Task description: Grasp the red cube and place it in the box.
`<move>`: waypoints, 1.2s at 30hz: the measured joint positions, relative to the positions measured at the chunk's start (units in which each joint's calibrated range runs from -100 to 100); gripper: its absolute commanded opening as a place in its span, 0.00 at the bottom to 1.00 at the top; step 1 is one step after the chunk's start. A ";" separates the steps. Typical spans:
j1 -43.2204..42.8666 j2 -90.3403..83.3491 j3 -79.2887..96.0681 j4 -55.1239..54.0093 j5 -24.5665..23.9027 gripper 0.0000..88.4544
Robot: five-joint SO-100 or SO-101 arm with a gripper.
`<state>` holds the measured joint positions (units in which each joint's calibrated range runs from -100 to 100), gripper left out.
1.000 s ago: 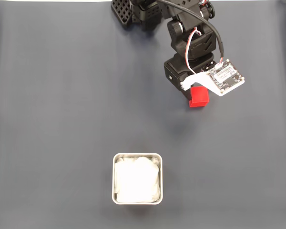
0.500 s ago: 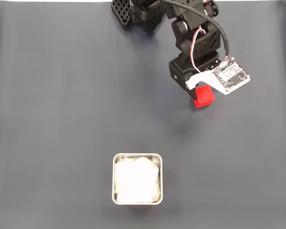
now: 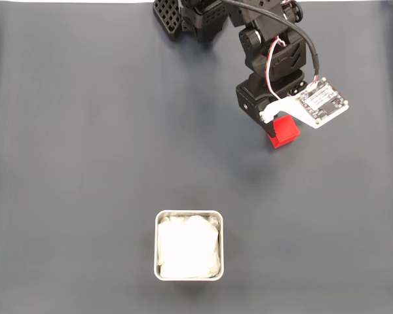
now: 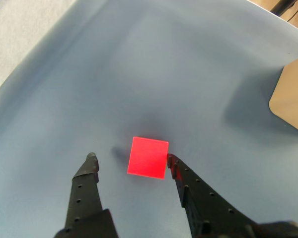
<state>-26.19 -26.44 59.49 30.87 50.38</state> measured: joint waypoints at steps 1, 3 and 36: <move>-0.07 0.17 0.00 -0.08 0.05 0.33; -0.07 0.43 0.00 -0.08 0.44 0.32; -0.37 1.56 -0.72 -0.08 2.20 0.13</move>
<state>-26.56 -24.88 58.77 30.79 52.58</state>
